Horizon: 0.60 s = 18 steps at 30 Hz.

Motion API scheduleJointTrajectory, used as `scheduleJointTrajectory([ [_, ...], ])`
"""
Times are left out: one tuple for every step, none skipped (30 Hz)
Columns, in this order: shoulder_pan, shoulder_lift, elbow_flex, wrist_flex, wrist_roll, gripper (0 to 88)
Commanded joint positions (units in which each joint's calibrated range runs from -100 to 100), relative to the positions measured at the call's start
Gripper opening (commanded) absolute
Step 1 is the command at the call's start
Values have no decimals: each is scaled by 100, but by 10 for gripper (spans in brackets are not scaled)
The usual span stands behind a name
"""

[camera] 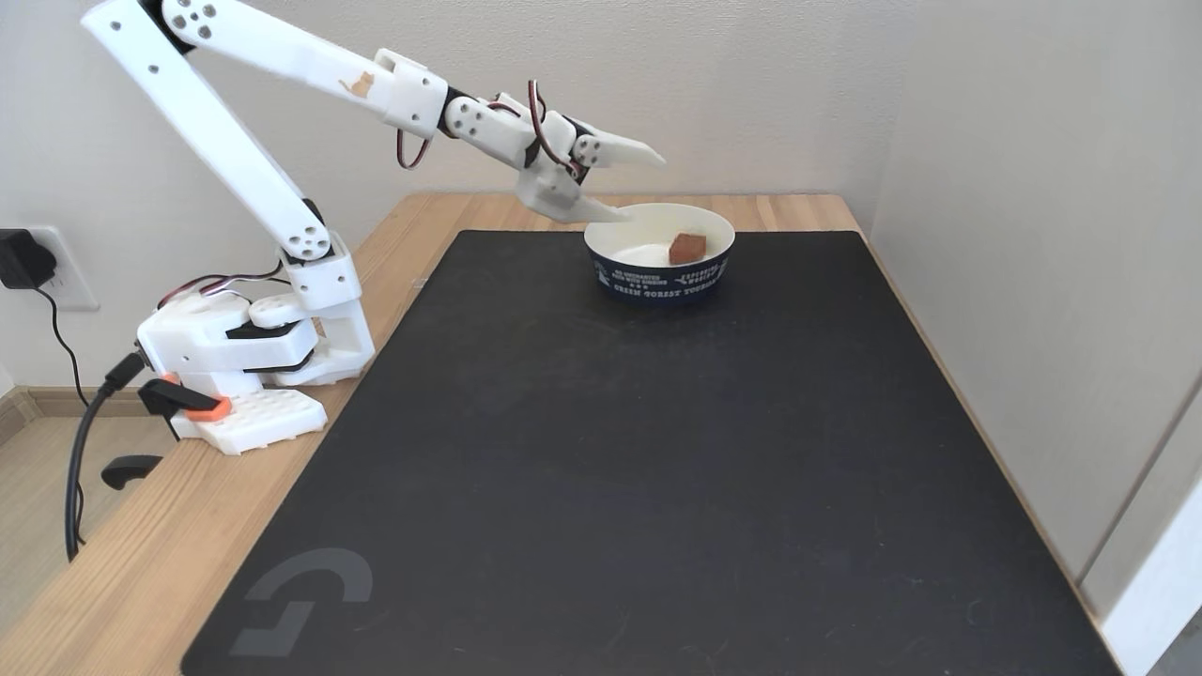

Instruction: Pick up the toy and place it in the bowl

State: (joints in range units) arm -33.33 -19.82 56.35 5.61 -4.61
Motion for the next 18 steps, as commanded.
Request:
scheduleJointTrajectory([
  [201, -340, -160, 31, -30, 100],
  [301, -440, -160, 31, -14, 63],
  [535, -749, -70, 48, 22, 13],
  [719, -940, 38, 82, 28, 20],
  [928, -1182, 174, 150, 28, 24],
  [1163, -1466, 336, 235, 33, 22],
  [1380, -1757, 507, 336, 33, 21],
  [1857, -2341, 868, 531, 69, 21],
  [2083, -2641, 1066, 632, 148, 21],
  [2284, -2925, 1228, 709, 236, 21],
  [2459, -3225, 1390, 793, 335, 21],
  [2601, -3483, 1544, 878, 403, 21],
  [2886, -3967, 1832, 1115, 513, 21],
  [3011, -4192, 1967, 1225, 534, 21],
  [3112, -4400, 2111, 1318, 534, 21],
  [3212, -4609, 2274, 1420, 534, 21],
  [3338, -4992, 2562, 1640, 534, 21],
  [3371, -5175, 2706, 1767, 534, 21],
])
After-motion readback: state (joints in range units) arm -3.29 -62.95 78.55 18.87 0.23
